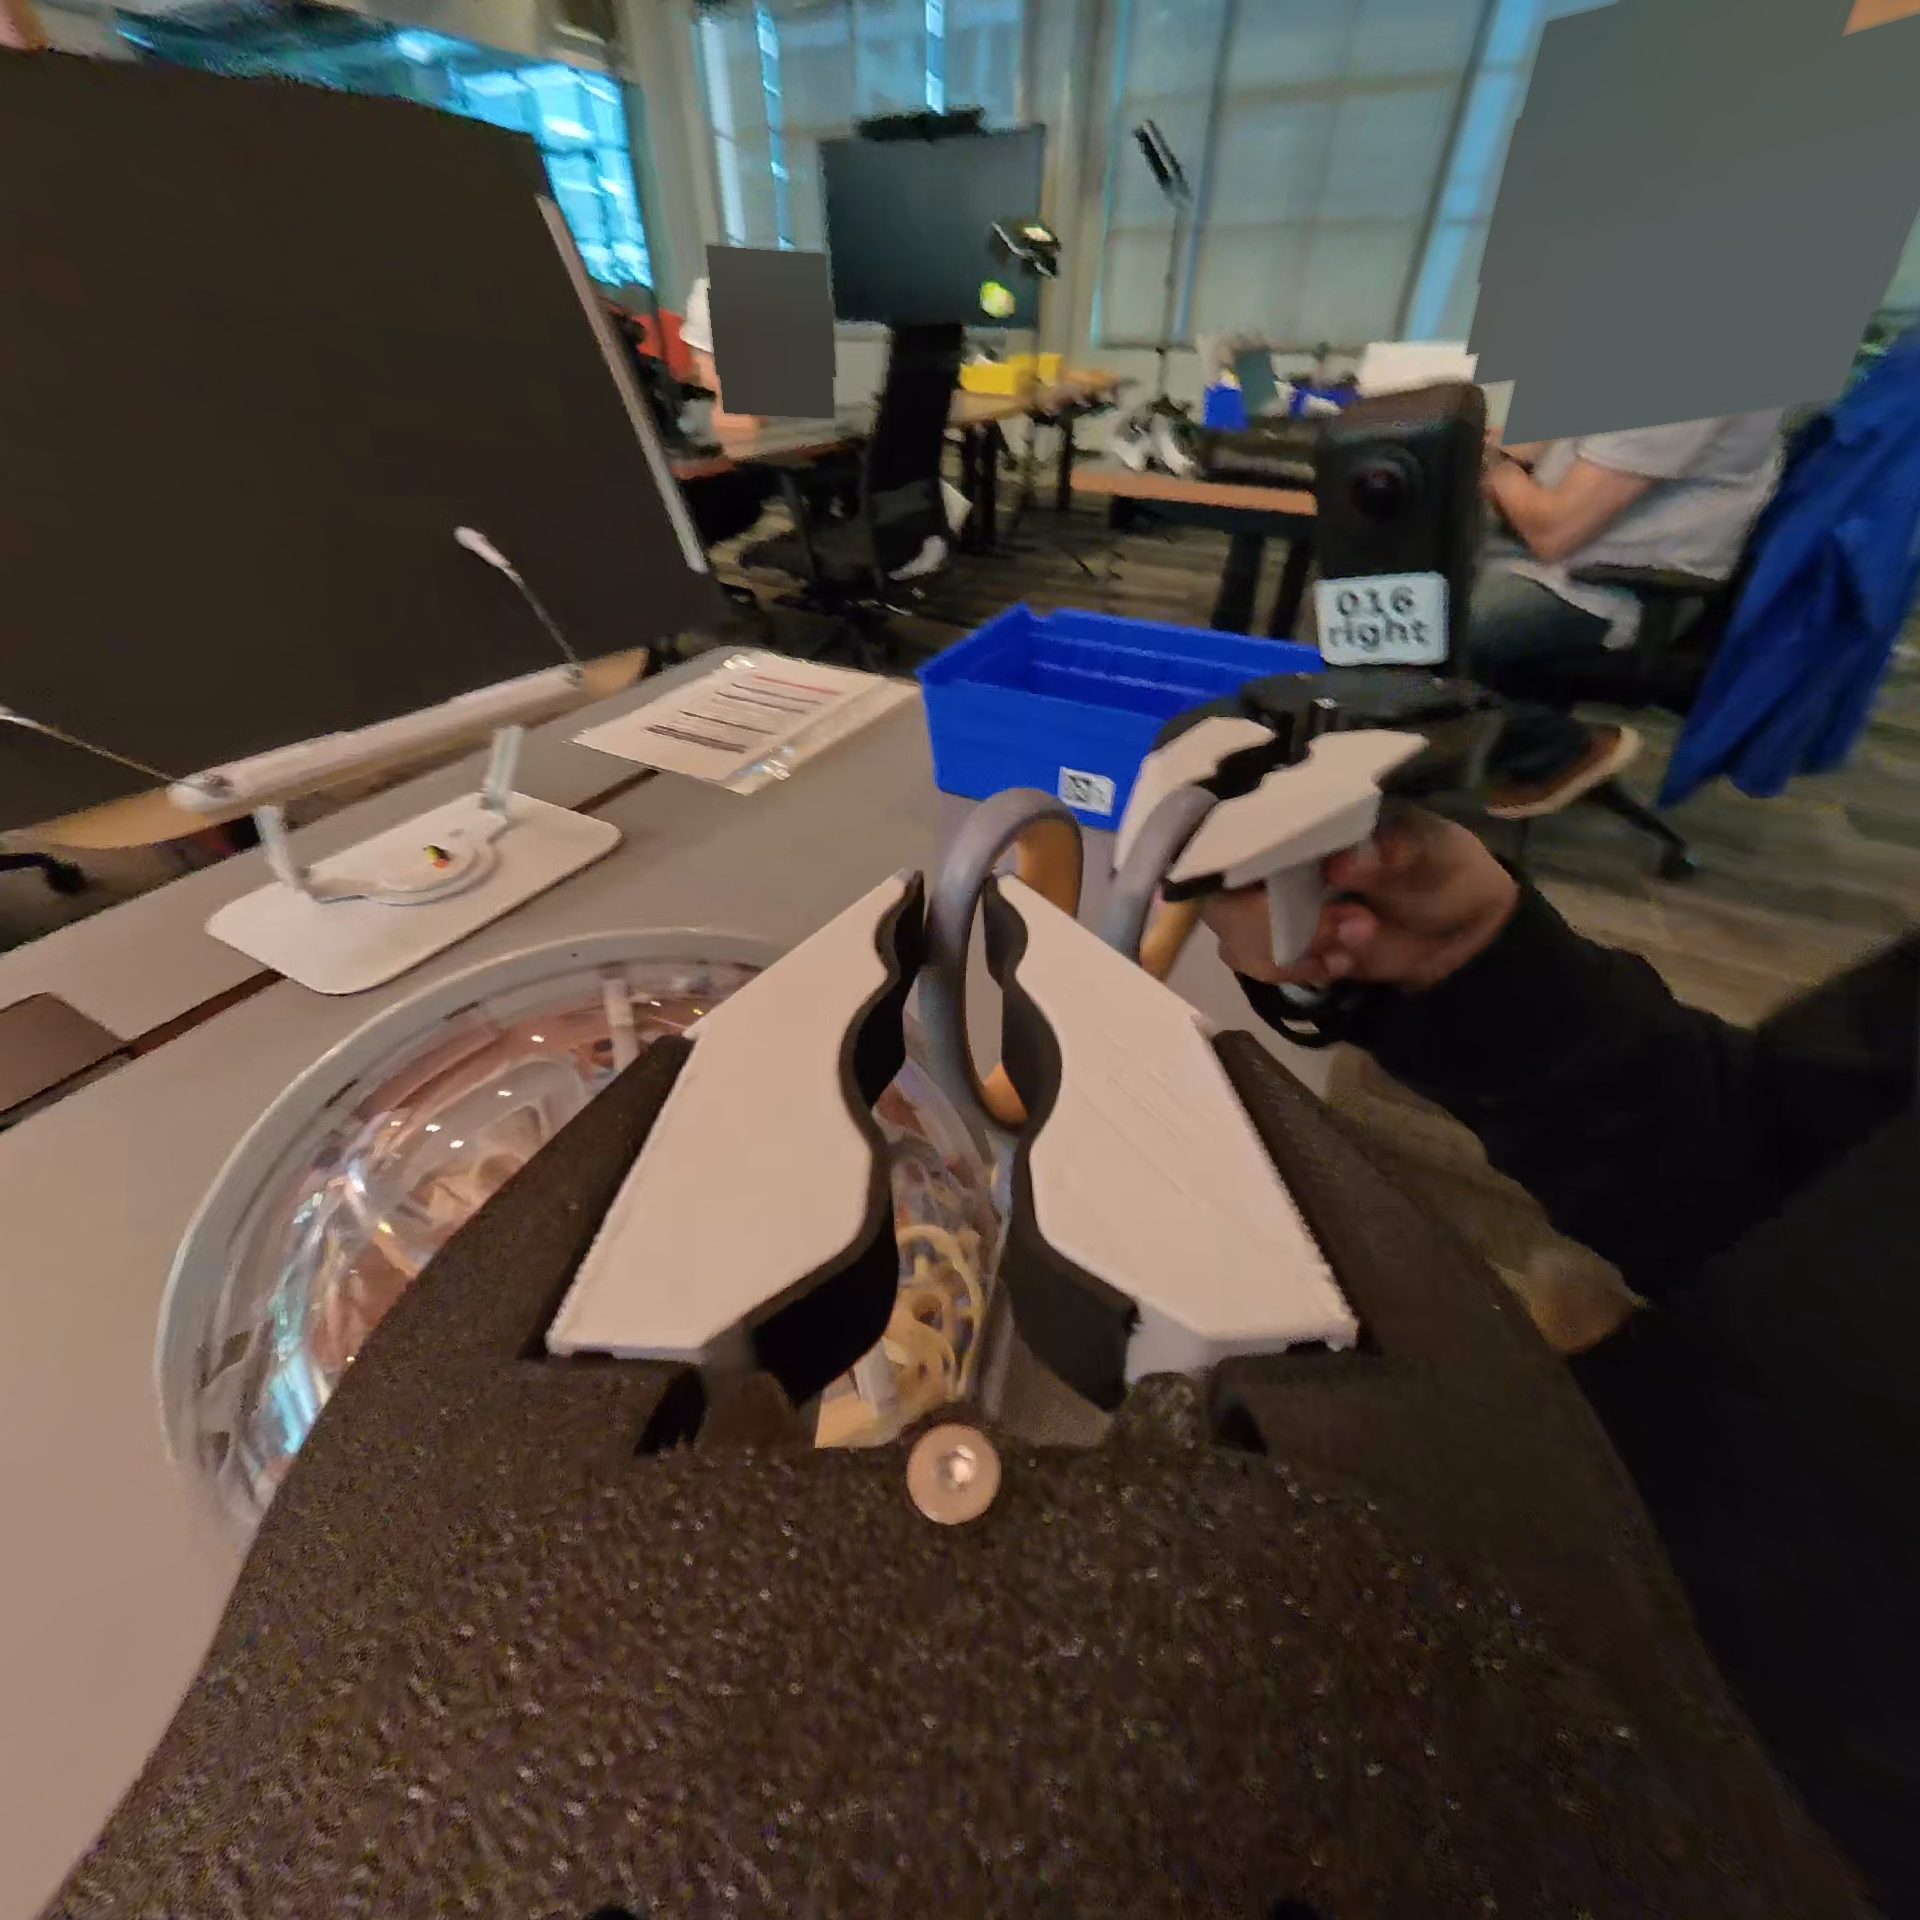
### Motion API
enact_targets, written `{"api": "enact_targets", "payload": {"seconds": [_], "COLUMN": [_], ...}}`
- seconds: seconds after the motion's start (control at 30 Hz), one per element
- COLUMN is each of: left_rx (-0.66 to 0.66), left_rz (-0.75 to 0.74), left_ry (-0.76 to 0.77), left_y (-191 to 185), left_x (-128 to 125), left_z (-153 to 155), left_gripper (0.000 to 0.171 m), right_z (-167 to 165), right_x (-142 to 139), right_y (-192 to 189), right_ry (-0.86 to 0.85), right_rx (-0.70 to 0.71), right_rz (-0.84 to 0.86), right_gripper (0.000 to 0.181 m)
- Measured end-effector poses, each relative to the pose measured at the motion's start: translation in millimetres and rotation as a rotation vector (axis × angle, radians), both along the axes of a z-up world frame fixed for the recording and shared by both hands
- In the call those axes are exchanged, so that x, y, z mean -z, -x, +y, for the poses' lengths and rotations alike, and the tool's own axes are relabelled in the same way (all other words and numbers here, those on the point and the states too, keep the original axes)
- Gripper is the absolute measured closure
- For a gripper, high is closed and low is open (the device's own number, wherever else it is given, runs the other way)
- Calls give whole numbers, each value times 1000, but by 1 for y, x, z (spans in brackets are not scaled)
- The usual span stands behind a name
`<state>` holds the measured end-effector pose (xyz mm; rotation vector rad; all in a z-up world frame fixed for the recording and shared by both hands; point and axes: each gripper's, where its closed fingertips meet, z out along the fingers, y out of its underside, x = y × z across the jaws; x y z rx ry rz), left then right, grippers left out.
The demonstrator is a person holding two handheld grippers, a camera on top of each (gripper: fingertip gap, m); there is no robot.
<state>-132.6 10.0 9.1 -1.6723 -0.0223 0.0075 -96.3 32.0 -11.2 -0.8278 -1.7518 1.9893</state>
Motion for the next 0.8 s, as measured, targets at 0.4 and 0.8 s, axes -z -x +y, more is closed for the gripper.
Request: {"api": "enact_targets", "payload": {"seconds": [0.4,0.8], "left_rx": [-79,-74], "left_rz": [8,-17], "left_ry": [-19,-17], "left_y": [10,9], "left_x": [-1,5], "left_z": [-20,-16], "left_gripper": [166,167], "right_z": [11,16], "right_x": [-8,3], "right_y": [0,3], "right_ry": [151,136], "right_rx": [63,71], "right_rz": [51,44], "right_gripper": [160,163]}}
